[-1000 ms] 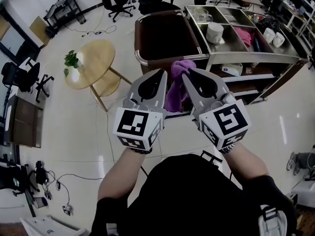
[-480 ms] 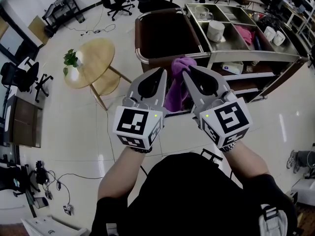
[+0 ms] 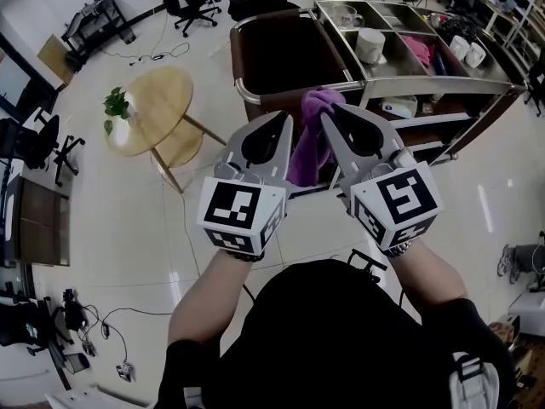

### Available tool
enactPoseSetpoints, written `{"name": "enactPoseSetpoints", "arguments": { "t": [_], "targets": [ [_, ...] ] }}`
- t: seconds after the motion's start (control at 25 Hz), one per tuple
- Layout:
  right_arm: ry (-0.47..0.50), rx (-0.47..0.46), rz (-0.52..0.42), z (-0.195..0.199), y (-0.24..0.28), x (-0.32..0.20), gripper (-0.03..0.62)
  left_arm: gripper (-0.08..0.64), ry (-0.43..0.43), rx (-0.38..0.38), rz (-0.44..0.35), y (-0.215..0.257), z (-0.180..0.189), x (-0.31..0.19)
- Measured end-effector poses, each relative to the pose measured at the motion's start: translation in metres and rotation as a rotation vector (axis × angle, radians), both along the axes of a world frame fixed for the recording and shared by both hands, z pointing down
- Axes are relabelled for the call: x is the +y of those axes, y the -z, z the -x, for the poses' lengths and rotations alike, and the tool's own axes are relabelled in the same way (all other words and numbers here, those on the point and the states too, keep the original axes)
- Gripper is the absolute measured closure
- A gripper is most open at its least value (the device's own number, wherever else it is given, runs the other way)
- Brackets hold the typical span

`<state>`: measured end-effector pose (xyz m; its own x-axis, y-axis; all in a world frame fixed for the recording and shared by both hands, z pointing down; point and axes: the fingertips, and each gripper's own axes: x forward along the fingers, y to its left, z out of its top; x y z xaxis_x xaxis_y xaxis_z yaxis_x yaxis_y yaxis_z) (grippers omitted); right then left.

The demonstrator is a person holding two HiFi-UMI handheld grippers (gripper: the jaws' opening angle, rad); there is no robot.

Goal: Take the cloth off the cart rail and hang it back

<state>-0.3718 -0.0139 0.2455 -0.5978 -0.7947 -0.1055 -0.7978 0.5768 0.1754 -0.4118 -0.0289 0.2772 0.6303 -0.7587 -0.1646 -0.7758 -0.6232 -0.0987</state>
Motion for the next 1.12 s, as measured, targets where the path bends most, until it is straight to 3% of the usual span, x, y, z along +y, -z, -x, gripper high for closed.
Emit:
{"name": "enactPoseSetpoints", "arguments": {
  "t": [0.32,0.52,0.84,1.12],
  "targets": [
    [-0.085,-0.003,-0.001,0.002,0.0,0.002,0.555,0.572,-0.075,0.007,0.002,0.0,0.005,0.001],
    [-0.133,-0.017,-0.006,-0.016,-0.001,0.013,0.555,0.572,-0.126,-0.003,0.001,-0.004,-0.014,0.009],
    [-0.2,-0.035,-0.02,-0.07,0.013,0.032,0.555,0.572,-0.195,-0.003,0.002,0.013,-0.069,0.024],
    [-0.252,-0.052,-0.026,-0.146,0.013,0.043,0.555,0.572,-0.251,-0.027,-0.004,0.012,-0.148,0.033]
  ]
}}
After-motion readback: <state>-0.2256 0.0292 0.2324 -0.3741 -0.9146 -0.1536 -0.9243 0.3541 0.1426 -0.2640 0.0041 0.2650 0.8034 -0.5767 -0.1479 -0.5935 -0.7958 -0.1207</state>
